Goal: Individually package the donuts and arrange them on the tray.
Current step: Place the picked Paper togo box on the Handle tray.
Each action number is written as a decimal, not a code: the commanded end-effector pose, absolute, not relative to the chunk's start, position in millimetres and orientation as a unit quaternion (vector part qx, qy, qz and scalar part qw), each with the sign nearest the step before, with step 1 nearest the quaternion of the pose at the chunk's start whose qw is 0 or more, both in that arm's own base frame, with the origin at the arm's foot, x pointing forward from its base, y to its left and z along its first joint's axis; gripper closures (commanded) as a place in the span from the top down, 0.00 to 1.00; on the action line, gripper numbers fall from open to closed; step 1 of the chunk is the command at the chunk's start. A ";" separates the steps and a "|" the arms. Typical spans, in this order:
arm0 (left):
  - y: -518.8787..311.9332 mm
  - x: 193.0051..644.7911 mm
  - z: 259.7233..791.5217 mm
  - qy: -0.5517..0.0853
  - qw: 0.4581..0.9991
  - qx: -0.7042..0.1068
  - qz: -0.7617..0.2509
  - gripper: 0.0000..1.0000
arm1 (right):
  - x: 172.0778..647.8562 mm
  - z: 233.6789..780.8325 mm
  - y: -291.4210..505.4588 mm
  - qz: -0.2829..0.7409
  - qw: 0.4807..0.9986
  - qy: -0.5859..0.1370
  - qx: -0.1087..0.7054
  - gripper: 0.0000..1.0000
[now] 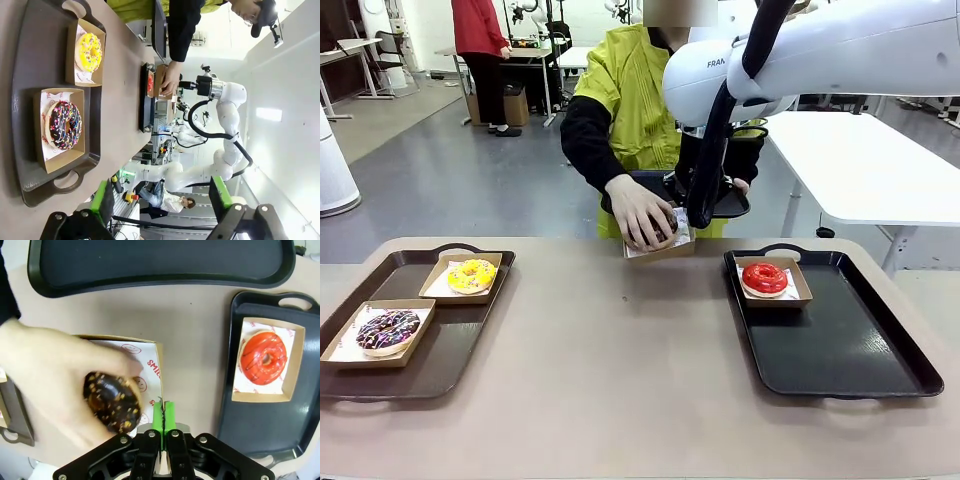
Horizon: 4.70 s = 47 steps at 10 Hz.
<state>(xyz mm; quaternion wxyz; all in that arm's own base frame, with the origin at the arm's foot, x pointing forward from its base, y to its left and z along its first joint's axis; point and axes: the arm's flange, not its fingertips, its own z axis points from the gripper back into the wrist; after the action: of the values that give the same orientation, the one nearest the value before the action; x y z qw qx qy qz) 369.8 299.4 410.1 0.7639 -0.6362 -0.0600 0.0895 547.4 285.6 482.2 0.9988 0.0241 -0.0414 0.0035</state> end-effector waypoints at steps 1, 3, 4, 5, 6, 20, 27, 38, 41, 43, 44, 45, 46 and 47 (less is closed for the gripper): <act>297.1 366.0 411.0 -0.064 0.766 -0.633 0.093 1.00 | 543.7 481.3 282.3 0.002 0.999 -0.039 0.024 0.00; 297.1 366.0 411.0 -0.064 0.766 -0.633 0.093 1.00 | 543.7 481.3 282.3 0.002 0.999 -0.039 0.024 0.00; 297.1 366.0 411.0 -0.064 0.766 -0.633 0.093 1.00 | 543.7 481.3 282.3 0.002 0.999 -0.039 0.024 0.00; 297.1 366.0 411.0 -0.064 0.766 -0.633 0.093 1.00 | 543.7 481.3 282.3 0.002 0.999 -0.039 0.024 0.00; 297.1 366.0 411.0 -0.064 0.766 -0.633 0.093 1.00 | 543.7 481.3 282.3 0.002 0.999 -0.039 0.024 0.00; 297.1 366.0 411.0 -0.064 0.766 -0.633 0.093 1.00 | 403.2 525.8 87.2 -0.090 0.994 -0.049 0.035 0.01; 297.1 366.0 411.0 -0.064 0.766 -0.633 0.093 1.00 | 448.6 456.6 36.7 -0.039 0.999 -0.016 -0.003 0.01; 297.1 366.0 411.0 -0.064 0.766 -0.633 0.093 1.00 | 422.9 423.0 41.2 -0.002 1.000 -0.019 -0.015 0.01; 297.1 366.0 411.0 -0.064 0.766 -0.633 0.093 1.00 | 411.3 403.3 34.0 -0.022 0.999 -0.018 -0.033 0.01; 297.1 366.0 411.0 -0.064 0.766 -0.633 0.093 1.00 | 406.4 391.0 28.4 -0.024 0.999 -0.010 -0.033 0.01; 297.1 366.0 411.0 -0.064 0.766 -0.633 0.093 1.00 | 406.1 387.5 24.7 -0.030 0.999 -0.009 -0.034 0.01; 297.1 366.0 411.0 -0.064 0.766 -0.633 0.093 1.00 | 405.8 384.1 19.6 -0.036 0.999 -0.006 -0.030 0.01; 297.1 366.0 411.0 -0.064 0.766 -0.633 0.093 1.00 | 405.8 382.8 16.7 -0.036 0.999 -0.006 -0.028 0.01; 297.1 366.0 411.0 -0.064 0.766 -0.633 0.093 1.00 | 405.5 383.4 15.0 -0.037 0.999 -0.006 -0.024 0.36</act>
<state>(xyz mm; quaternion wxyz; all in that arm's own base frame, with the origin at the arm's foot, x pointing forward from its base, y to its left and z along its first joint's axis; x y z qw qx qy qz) 369.3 298.8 409.5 0.7636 -0.6366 -0.0604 0.0901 406.7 18.2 385.9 0.9994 -0.0182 0.0052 -0.0306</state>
